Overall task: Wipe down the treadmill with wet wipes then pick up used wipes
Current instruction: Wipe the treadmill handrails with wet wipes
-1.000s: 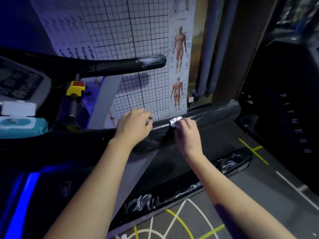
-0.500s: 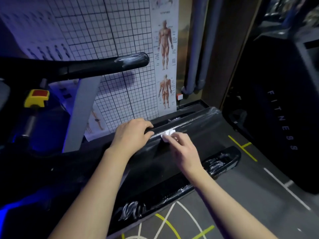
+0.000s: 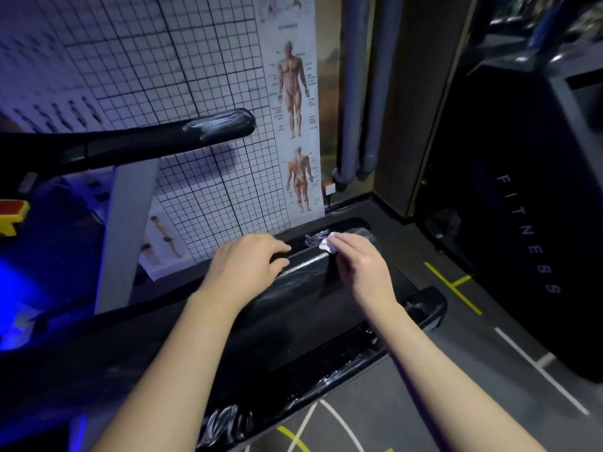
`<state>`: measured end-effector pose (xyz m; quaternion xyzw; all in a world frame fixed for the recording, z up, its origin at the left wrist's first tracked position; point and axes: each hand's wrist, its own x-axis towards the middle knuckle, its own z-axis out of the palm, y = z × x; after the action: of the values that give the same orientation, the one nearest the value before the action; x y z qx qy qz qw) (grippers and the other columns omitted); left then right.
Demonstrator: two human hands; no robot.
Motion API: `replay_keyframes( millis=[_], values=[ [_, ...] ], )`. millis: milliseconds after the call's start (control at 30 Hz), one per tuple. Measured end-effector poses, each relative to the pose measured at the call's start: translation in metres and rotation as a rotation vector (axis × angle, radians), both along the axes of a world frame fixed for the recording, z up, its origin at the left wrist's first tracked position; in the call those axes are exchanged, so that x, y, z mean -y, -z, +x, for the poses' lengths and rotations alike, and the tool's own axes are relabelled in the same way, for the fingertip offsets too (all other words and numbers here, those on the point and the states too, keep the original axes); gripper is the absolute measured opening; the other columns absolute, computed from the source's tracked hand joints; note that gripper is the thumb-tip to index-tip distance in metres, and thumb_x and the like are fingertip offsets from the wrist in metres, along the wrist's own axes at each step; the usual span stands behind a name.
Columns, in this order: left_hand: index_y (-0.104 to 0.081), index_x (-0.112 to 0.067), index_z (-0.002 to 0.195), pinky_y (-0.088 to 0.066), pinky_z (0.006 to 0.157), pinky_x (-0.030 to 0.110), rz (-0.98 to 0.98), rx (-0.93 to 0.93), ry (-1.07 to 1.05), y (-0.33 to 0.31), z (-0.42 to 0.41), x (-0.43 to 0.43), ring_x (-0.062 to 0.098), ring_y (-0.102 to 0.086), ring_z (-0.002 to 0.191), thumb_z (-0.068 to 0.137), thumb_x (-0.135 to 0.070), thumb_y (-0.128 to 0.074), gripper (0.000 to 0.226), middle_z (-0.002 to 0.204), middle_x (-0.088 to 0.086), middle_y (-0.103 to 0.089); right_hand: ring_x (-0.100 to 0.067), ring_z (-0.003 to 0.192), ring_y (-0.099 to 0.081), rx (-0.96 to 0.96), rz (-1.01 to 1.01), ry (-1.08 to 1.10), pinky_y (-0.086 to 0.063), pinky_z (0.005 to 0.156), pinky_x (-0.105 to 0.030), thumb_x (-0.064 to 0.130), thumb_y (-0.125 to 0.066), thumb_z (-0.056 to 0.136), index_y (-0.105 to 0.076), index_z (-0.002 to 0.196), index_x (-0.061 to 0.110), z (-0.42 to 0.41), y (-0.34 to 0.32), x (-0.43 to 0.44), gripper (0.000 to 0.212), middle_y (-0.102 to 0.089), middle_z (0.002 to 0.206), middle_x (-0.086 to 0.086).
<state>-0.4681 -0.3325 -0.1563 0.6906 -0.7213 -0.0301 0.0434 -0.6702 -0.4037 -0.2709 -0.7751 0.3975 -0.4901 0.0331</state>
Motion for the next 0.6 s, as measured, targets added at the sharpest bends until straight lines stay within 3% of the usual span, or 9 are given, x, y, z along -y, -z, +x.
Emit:
replay_keyframes(
  millis=[133,233,300,433,600],
  values=[
    [-0.065,-0.044,0.133,-0.051,0.100,0.041,0.097,0.024,-0.078,0.008,-0.011,0.015,0.017,-0.059,0.126,0.098,-0.053,-0.062,0.036,0.134,-0.016,-0.065,-0.016,0.103,-0.069,0.066,0.236,0.138,-0.051,0.098,-0.026,-0.003,-0.068,0.083,-0.078,0.104,0.014,-0.044,0.008,0.030,0.028,-0.076,0.109,0.000],
    [-0.071,-0.042,0.122,-0.052,0.092,0.037,0.158,-0.011,-0.168,0.013,-0.015,0.021,0.018,-0.062,0.120,0.087,-0.061,-0.073,0.040,0.124,-0.015,-0.070,-0.015,0.097,-0.071,0.173,0.522,0.259,-0.054,0.091,-0.032,0.017,-0.067,0.090,-0.080,0.098,0.021,-0.067,-0.007,0.053,0.015,-0.077,0.098,0.006],
    [-0.074,-0.040,0.111,-0.050,0.083,0.034,0.165,-0.035,-0.239,0.013,-0.019,0.027,0.019,-0.063,0.113,0.078,-0.065,-0.079,0.041,0.112,-0.014,-0.070,-0.008,0.094,-0.069,0.203,0.520,0.176,-0.052,0.088,-0.026,0.018,-0.067,0.091,-0.080,0.096,0.025,-0.060,-0.019,0.058,0.016,-0.076,0.096,0.012],
    [-0.074,-0.038,0.088,-0.046,0.080,0.032,0.193,-0.073,-0.362,0.006,-0.028,0.039,0.023,-0.062,0.106,0.071,-0.058,-0.088,0.030,0.094,-0.011,-0.060,-0.006,0.096,-0.066,-0.051,0.505,-0.092,-0.047,0.089,-0.019,0.013,-0.065,0.089,-0.080,0.096,0.023,-0.039,-0.031,0.064,0.019,-0.076,0.098,0.011],
    [-0.071,-0.033,0.082,-0.048,0.083,0.032,0.235,-0.086,-0.431,0.001,-0.037,0.046,0.025,-0.063,0.108,0.069,-0.049,-0.092,0.030,0.097,-0.007,-0.064,-0.021,0.090,-0.069,-0.152,0.830,0.153,-0.040,0.070,-0.023,0.024,-0.065,0.089,-0.076,0.076,0.029,-0.083,-0.026,0.100,0.018,-0.072,0.078,-0.002]
  ],
)
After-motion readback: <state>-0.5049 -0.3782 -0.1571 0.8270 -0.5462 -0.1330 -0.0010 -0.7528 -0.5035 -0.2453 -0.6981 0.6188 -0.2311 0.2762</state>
